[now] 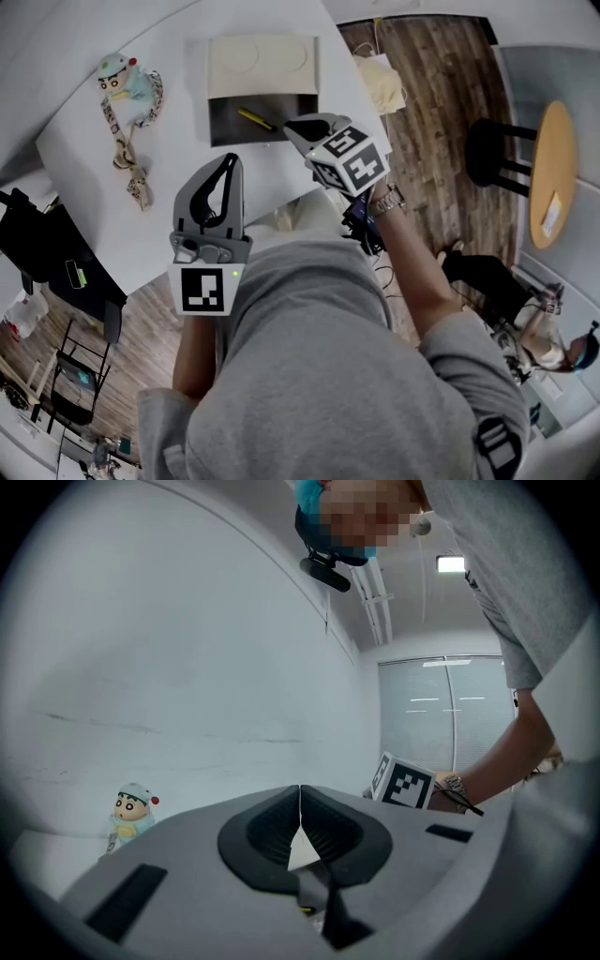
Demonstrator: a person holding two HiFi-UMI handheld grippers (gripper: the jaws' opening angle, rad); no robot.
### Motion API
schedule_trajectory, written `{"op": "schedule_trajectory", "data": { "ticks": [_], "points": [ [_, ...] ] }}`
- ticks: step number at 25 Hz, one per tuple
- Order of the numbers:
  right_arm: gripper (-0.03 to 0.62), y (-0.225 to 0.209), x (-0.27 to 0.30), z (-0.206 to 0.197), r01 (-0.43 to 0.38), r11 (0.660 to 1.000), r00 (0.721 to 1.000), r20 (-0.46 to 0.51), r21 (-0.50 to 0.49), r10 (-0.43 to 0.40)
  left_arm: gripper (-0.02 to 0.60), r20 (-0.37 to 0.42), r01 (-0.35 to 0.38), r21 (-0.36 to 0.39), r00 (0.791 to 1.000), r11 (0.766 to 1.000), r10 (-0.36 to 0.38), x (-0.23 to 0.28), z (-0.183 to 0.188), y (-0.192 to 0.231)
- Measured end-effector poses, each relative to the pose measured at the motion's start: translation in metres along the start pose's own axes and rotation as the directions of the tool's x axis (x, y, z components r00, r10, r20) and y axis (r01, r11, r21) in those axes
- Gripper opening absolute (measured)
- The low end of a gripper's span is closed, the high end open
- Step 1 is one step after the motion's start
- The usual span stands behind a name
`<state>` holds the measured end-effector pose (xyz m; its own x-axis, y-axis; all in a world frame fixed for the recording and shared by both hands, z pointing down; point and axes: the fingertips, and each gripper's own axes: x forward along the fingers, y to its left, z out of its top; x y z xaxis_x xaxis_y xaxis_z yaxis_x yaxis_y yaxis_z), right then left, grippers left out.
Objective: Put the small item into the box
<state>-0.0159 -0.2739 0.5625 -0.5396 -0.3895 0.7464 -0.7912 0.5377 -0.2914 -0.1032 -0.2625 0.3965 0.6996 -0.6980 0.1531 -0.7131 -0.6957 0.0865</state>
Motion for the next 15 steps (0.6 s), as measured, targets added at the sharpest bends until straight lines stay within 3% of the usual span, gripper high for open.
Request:
{"op": "schedule_trajectory", "data": {
  "ticks": [7, 15],
  "points": [
    [0.035, 0.023, -0.056, 0.029, -0.023, 0.998, 0.981, 0.191, 0.063, 0.010, 0.035, 0.037, 0.020, 0.015, 0.999, 1.000, -0.020, 0.000, 0.015, -0.018],
    [0.034, 0.039, -0.127, 0.057, -0.007, 0.994, 0.914, 0.405, 0.110, -0.038, 0.035, 0.056, 0.049, 0.039, 0.997, 0.998, -0.051, 0.001, 0.031, -0.037]
  ]
}}
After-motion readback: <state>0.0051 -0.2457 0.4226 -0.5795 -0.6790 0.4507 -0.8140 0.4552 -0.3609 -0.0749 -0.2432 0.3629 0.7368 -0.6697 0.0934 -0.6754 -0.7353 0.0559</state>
